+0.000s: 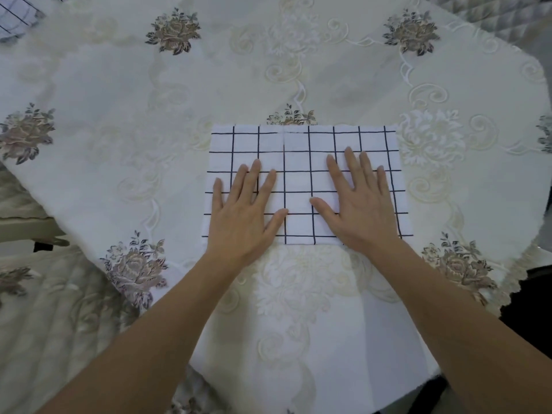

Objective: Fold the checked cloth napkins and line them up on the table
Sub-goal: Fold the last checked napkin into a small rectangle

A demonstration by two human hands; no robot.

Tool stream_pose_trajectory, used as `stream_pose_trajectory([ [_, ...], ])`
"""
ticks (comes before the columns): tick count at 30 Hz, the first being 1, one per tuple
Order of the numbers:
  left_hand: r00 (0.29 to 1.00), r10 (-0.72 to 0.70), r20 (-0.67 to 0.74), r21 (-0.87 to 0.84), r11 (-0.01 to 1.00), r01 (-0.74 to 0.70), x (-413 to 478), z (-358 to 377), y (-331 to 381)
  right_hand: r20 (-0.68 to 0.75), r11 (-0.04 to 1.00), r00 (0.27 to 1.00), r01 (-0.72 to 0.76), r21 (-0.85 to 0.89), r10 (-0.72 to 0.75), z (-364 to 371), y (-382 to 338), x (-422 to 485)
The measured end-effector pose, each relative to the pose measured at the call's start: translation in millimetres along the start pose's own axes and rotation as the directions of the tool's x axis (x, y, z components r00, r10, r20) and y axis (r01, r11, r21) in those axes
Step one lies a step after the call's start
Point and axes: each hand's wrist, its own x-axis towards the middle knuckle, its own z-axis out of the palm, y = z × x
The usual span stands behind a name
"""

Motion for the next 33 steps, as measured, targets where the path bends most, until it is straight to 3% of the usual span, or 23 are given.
stream_pose_trajectory([
  [8,0.998,0.041,0.053,-0.018,0.999,-0.04,4,-6,-2,-0.031,0.999,0.998,-0.045,0.024,0.046,-3,4,-6],
  [12,0.999,0.015,-0.028,-0.024,1.0,-0.016,10,-8,20,-0.121,0.998,0.992,0.042,0.042,-0.036,1,-29,-11],
  [16,1.0,0.024,-0.012,0.032,0.999,-0.023,0,3,22,-0.062,1.0,0.998,0.011,0.002,-0.011,13,-31,-18],
  [22,0.999,-0.028,0.023,0.024,0.999,0.027,-23,-3,-37,-0.054,0.998,0.997,-0.061,0.001,0.061,4,18,-28],
  [27,0.998,-0.069,0.016,0.049,0.997,0.068,-22,-11,-28,-0.05,0.995,0.994,-0.099,0.031,0.101,1,19,-29],
  [30,0.999,0.019,-0.033,-0.011,1.0,-0.02,-1,-14,7,-0.099,0.991,0.991,-0.08,0.111,0.091,-2,4,-21],
  [33,0.993,0.121,0.005,-0.053,0.991,-0.121,20,-8,27,-0.054,0.994,0.997,-0.051,0.099,0.057,0,-3,-12],
])
